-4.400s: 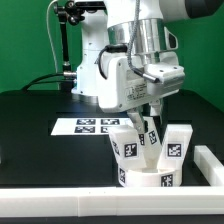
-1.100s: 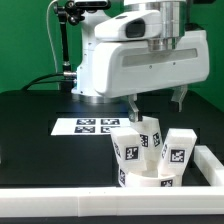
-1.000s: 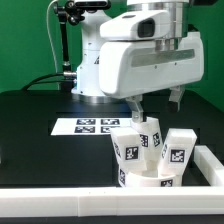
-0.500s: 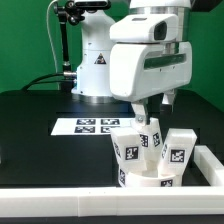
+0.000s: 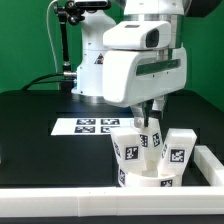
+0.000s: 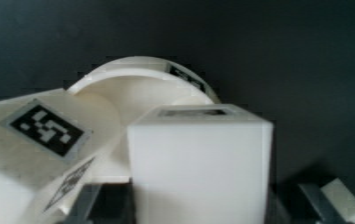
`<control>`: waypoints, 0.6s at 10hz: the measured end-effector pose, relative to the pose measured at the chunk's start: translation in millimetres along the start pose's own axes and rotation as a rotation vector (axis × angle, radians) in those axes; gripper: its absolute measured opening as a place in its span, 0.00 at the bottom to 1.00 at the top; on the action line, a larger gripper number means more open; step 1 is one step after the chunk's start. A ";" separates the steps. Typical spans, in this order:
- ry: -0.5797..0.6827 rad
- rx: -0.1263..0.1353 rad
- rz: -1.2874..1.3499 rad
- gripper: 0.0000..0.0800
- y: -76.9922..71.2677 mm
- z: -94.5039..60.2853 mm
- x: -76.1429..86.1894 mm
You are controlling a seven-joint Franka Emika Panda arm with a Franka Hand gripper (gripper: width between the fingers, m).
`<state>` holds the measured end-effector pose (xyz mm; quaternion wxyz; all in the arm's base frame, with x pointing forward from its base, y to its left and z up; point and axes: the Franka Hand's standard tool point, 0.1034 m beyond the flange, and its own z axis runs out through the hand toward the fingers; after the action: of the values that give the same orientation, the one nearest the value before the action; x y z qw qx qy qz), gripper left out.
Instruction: Assemble stool
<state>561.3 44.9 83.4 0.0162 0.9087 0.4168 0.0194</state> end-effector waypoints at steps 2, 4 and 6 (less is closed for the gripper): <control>0.000 0.000 0.004 0.42 0.7 -0.1 -0.4; -0.002 0.000 0.011 0.42 3.1 -0.2 -2.7; -0.003 -0.001 0.059 0.42 3.3 -0.2 -2.9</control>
Offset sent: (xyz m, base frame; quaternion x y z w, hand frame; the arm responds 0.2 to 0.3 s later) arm 0.0000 0.0000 0.0000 0.0000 0.0000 0.0000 1.0000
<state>561.9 40.6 83.7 0.0166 0.9205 0.3899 0.0186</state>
